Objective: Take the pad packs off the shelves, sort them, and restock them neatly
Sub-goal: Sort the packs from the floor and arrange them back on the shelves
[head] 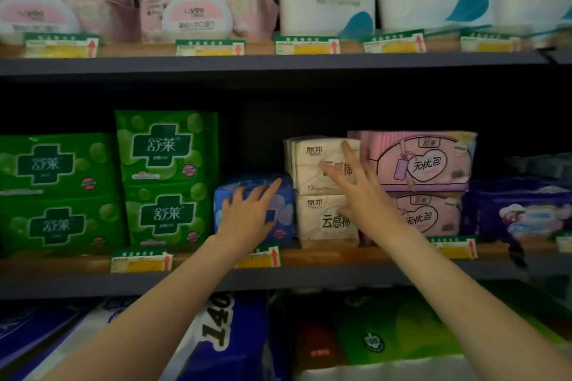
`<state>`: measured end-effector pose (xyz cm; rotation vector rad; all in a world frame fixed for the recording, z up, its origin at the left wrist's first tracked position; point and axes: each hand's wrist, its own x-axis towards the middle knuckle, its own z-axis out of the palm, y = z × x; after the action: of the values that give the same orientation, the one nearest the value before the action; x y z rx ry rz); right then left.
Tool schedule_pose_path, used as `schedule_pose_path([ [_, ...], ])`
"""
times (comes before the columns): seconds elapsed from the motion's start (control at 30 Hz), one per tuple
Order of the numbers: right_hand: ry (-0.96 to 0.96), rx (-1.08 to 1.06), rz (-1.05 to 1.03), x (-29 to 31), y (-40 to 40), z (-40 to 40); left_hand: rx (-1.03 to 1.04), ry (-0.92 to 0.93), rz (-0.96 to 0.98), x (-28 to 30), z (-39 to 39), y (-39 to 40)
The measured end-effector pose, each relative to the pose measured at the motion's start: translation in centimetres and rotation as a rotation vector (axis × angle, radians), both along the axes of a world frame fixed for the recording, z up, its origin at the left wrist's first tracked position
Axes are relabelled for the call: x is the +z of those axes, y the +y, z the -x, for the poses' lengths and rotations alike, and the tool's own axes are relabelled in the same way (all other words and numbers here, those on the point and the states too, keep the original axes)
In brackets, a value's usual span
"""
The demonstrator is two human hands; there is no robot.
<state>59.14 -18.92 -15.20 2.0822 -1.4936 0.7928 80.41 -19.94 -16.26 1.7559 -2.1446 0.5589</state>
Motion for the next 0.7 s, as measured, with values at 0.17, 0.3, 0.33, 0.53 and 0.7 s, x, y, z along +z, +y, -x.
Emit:
schedule_pose_path([
  [0.17, -0.061, 0.079, 0.031, -1.4, -1.9, -0.7, 0.068, 0.159, -0.151, 1.8, 1.5, -1.7],
  [0.3, -0.045, 0.027, 0.114, -1.6, -2.9, 0.1, 0.205, 0.237, -0.23, 2.2, 4.5, -1.3],
  [0.33, -0.039, 0.004, 0.137, -1.6, -3.1, 0.3, 0.222, 0.258, -0.22, 2.0, 5.0, -1.4],
  [0.53, -0.032, -0.003, 0.157, -1.2, -3.5, -0.3, 0.256, 0.315, -0.148, 1.3, 5.7, -1.8],
  [0.7, 0.035, 0.049, 0.099, -0.9, -3.2, -0.1, 0.274, 0.283, -0.092, 0.5, 5.8, -1.7],
])
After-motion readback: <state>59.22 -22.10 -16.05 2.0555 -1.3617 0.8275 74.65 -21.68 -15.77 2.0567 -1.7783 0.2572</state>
